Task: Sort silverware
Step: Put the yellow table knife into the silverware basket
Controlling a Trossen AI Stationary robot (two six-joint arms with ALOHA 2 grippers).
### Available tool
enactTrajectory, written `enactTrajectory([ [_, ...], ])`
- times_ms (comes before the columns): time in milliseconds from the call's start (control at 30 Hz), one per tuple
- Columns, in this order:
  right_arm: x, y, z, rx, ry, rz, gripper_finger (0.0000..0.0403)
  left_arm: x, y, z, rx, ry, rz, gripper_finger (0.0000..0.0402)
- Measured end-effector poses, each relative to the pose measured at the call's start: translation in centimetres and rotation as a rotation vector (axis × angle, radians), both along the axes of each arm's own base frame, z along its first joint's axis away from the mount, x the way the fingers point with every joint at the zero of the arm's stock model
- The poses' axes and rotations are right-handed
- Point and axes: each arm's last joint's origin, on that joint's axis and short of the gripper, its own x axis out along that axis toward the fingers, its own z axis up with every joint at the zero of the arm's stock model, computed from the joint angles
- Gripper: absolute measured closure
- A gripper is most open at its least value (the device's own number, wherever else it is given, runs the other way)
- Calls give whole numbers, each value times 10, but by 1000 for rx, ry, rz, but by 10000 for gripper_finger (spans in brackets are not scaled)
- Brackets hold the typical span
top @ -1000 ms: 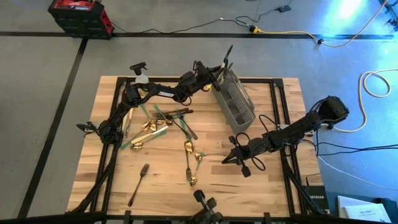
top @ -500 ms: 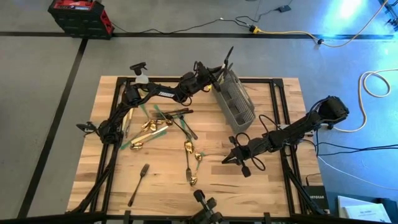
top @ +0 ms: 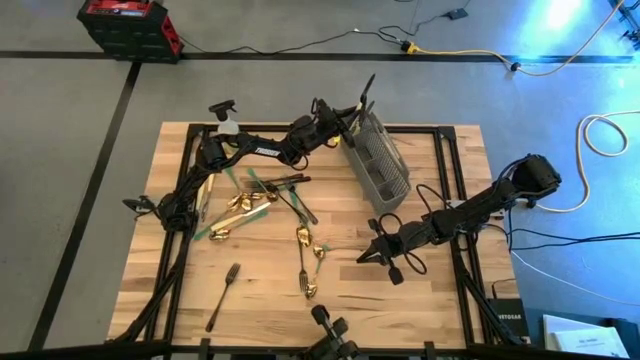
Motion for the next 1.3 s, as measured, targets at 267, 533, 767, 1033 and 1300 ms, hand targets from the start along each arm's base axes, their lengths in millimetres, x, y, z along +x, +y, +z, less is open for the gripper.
enactTrajectory([
  [267, 0, 0, 0, 0, 0, 0, 403, 0, 0, -1, -35, -5, 56, 337],
  [533, 0, 0, 0, 0, 0, 0, 403, 0, 0, -2, -43, -5, 51, 252],
  [767, 0, 0, 0, 0, -1, 0, 403, 1, 0, -2, -42, -3, 50, 215],
  [1033, 0, 0, -1, -2, 6, 0, 403, 1, -1, -2, -44, -5, 49, 200],
  [1300, 0, 0, -1, -3, 8, 0, 403, 3, -22, 35, 81, -48, -73, 194],
])
